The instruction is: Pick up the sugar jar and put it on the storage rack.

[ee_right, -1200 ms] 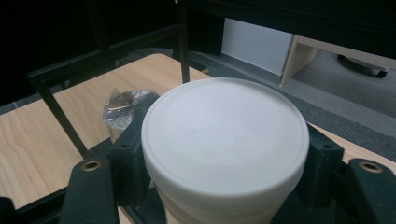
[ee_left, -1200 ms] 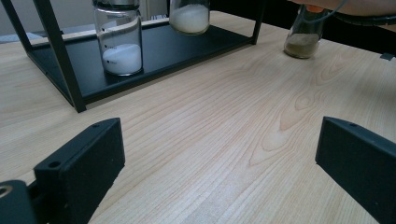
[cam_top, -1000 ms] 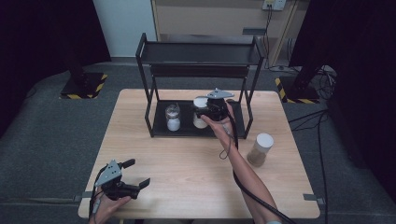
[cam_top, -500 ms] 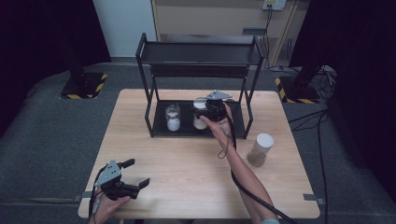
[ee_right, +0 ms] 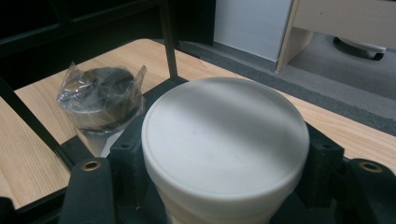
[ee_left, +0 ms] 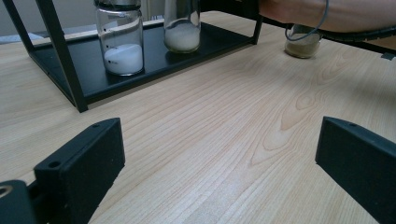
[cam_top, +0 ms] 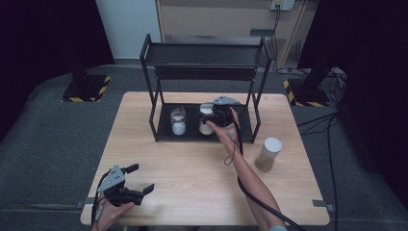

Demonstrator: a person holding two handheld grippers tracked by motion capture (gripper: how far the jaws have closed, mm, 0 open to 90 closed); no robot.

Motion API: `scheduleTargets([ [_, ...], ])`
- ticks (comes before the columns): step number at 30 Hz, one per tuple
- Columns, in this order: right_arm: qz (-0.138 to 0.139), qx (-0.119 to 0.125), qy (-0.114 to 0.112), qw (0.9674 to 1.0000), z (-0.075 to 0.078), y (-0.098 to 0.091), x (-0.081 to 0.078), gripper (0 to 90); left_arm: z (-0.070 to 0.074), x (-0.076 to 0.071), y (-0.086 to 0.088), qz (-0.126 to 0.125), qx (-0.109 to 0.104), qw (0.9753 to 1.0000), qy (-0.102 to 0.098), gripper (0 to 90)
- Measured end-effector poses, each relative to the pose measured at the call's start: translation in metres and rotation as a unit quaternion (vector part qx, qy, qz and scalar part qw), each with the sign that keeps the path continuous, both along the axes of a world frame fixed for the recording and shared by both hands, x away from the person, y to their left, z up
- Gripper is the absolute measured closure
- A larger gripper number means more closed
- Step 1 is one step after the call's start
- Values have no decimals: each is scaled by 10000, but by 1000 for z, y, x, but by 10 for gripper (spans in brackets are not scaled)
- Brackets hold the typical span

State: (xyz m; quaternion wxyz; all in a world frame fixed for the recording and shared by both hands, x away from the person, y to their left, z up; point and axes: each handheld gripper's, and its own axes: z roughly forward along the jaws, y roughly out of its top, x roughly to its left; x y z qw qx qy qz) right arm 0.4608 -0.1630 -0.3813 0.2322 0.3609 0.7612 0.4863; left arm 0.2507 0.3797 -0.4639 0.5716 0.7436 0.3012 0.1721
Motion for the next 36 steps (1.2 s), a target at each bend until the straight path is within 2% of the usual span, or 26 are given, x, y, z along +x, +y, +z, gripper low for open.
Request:
scheduleTargets([
  [24,2,59,-95,9999,-10,-1,-4,323,1,0,-1,-6,33,10000,-12,5],
  [27,-26,114,-114,9999,-11,-2,-5,290,1,0,-1,-11,41,10000,-13,5],
  [28,-24,227,-82,9997,-11,-5,-4,225,1,0,-1,-7,38,10000,-15,5],
  [31,14,316,-74,9995,-6,-7,-3,144,0,0,-1,-3,22,10000,-15,5],
  [36,7,276,-154,9995,8,-6,-7,88,1,0,-1,-9,33,10000,-23,5],
])
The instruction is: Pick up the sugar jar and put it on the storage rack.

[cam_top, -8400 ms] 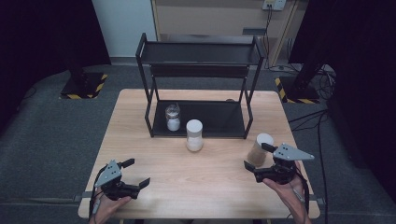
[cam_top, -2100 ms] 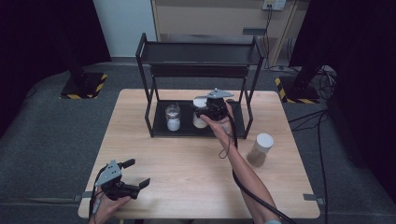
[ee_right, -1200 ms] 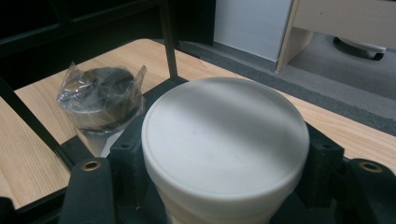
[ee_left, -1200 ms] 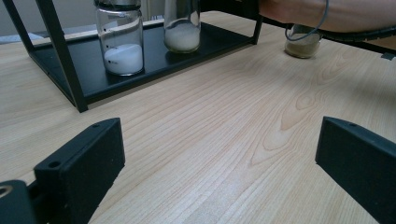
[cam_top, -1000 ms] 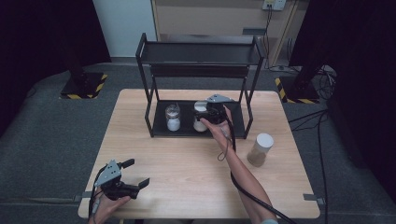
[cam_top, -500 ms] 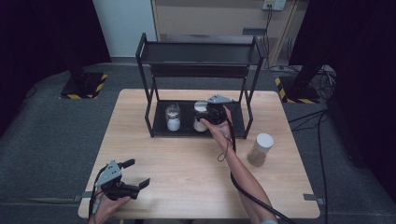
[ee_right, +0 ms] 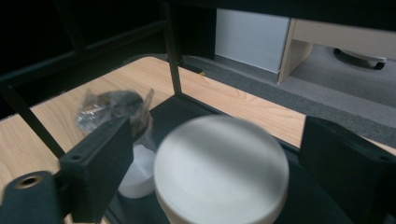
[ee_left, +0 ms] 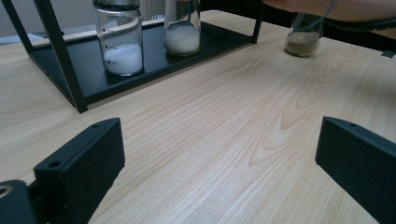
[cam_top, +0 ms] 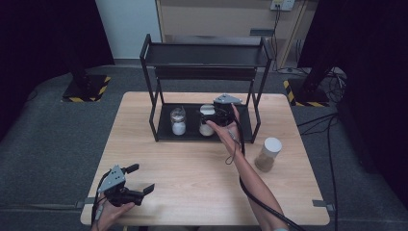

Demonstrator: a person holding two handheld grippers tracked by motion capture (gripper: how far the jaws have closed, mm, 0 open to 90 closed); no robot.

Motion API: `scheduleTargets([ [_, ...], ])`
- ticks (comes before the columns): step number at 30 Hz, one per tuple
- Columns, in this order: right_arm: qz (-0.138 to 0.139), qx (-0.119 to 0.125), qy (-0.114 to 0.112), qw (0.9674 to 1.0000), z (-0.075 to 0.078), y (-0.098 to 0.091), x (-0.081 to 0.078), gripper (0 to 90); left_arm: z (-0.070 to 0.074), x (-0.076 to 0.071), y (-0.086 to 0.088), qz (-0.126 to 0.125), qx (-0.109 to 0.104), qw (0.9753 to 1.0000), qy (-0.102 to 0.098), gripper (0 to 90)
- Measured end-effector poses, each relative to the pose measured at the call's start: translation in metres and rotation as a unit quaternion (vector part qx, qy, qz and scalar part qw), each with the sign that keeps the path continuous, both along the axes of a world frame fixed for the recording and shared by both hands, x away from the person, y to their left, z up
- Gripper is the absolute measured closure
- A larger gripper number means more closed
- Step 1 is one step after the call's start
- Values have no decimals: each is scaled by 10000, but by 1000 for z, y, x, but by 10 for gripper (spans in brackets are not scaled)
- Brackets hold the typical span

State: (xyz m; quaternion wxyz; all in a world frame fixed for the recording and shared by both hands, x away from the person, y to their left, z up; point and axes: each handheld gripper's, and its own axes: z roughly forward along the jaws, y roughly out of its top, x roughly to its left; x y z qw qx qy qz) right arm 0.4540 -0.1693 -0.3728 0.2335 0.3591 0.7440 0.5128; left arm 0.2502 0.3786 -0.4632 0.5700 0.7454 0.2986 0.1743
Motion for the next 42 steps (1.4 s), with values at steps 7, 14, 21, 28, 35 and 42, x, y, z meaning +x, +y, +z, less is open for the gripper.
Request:
scheduleTargets([
  [7,84,30,-80,9999,21,-7,-8,81,0,0,0,0,7,10000,1,5],
  [14,150,-54,-168,9997,40,-19,-22,82,0,0,-1,-13,-3,10000,1,5],
  [21,228,9,-166,9996,54,-33,-35,81,0,1,-1,-24,11,10000,4,5],
  [28,226,-27,-193,9996,67,-54,-54,76,1,1,-2,-38,35,10000,-1,5],
  [35,236,-76,-266,9993,76,-76,-78,71,1,1,-2,-45,39,10000,0,5],
  [42,249,50,-353,9991,78,-95,-106,61,1,1,-2,-68,35,10000,-2,5],
])
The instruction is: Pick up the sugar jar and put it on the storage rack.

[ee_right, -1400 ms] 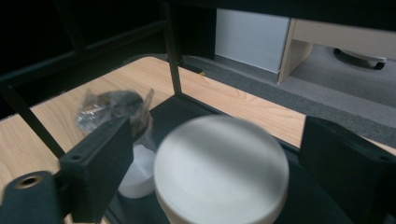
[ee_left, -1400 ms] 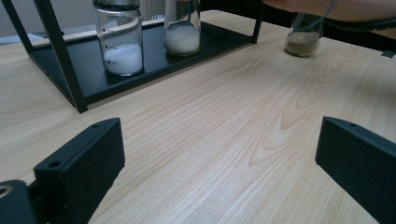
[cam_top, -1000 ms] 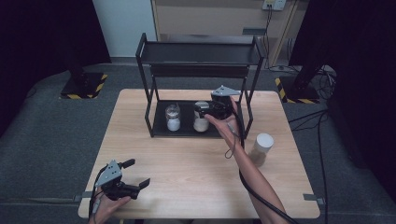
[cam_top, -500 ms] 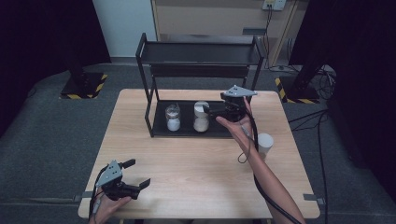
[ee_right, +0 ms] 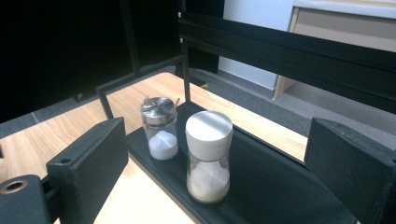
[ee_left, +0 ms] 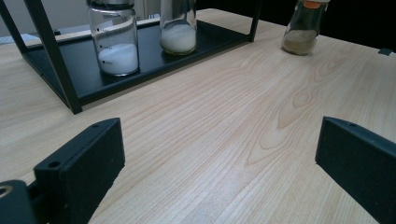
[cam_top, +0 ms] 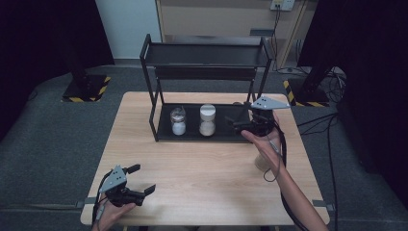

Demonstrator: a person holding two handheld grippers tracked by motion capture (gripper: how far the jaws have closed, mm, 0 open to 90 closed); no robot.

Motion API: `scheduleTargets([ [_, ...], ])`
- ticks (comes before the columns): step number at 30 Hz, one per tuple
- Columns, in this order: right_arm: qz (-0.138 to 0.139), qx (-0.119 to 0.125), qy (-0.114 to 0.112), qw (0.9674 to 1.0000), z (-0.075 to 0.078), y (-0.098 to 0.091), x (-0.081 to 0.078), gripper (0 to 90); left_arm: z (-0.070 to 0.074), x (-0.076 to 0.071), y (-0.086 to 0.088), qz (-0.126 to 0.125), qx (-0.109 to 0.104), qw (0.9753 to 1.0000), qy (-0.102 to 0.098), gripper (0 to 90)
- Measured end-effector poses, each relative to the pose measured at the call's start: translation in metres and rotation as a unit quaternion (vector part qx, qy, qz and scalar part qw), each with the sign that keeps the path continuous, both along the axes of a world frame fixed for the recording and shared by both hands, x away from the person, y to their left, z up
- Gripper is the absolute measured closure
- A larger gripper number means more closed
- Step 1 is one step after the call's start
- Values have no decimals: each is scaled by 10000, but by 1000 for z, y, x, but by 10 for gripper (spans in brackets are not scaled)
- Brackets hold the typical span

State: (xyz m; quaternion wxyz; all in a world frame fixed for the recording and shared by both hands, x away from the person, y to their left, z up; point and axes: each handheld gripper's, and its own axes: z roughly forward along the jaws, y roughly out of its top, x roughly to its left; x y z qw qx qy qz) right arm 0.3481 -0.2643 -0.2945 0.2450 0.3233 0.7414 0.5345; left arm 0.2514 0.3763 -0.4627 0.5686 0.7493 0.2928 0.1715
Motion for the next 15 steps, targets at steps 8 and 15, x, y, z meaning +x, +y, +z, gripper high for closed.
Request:
scheduleTargets([
  [8,20,20,-115,9999,-1,-19,-31,47,0,0,0,6,4,10000,-4,5],
  [15,-22,102,-219,9997,-9,-42,-61,34,0,0,-1,-38,5,10000,-16,5],
])
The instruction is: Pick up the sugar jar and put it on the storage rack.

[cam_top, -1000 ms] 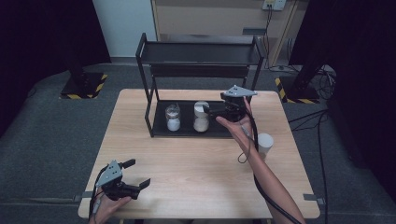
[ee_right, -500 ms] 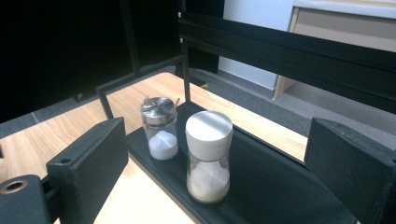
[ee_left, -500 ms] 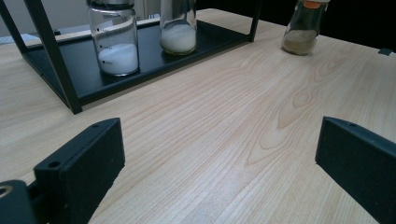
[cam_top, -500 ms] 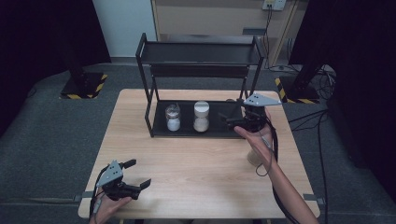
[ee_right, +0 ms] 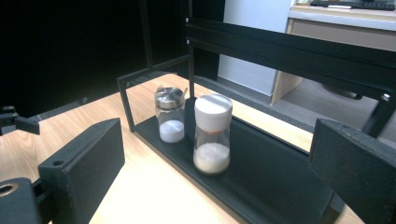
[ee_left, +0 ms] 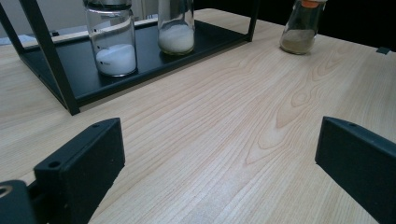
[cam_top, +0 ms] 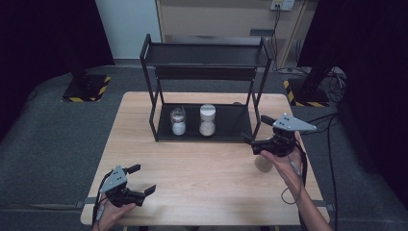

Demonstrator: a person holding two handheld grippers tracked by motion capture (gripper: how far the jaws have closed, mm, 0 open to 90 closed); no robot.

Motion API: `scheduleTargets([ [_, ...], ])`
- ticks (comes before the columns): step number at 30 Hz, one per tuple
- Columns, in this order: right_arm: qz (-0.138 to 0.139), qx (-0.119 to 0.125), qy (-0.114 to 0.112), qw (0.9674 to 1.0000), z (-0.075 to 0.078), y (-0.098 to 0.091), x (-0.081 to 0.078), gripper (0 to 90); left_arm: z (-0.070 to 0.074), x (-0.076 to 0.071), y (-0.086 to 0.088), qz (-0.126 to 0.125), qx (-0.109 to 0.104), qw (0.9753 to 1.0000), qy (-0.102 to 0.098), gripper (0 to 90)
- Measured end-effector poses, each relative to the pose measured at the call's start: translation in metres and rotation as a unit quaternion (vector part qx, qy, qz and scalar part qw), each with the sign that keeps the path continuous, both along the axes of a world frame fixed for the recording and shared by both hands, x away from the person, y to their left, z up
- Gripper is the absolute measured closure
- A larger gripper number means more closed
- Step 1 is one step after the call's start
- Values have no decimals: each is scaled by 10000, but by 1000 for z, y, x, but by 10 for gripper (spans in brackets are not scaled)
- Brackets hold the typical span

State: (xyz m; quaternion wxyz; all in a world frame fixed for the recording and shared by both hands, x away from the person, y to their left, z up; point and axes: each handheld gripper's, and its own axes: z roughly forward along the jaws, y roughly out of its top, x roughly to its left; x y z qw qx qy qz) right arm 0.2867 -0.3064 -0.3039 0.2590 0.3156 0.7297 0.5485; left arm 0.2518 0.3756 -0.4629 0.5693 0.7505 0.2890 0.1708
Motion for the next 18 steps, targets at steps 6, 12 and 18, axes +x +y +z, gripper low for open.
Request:
scheduleTargets([
  [6,-57,37,-74,9999,-8,-16,-22,29,0,0,0,-18,12,10000,-15,6],
  [12,-168,10,-99,9998,-18,-31,-40,30,0,0,0,-31,7,10000,-25,6],
  [18,-248,14,-134,9996,-30,-46,-56,28,0,1,0,-67,13,10000,-1,6],
])
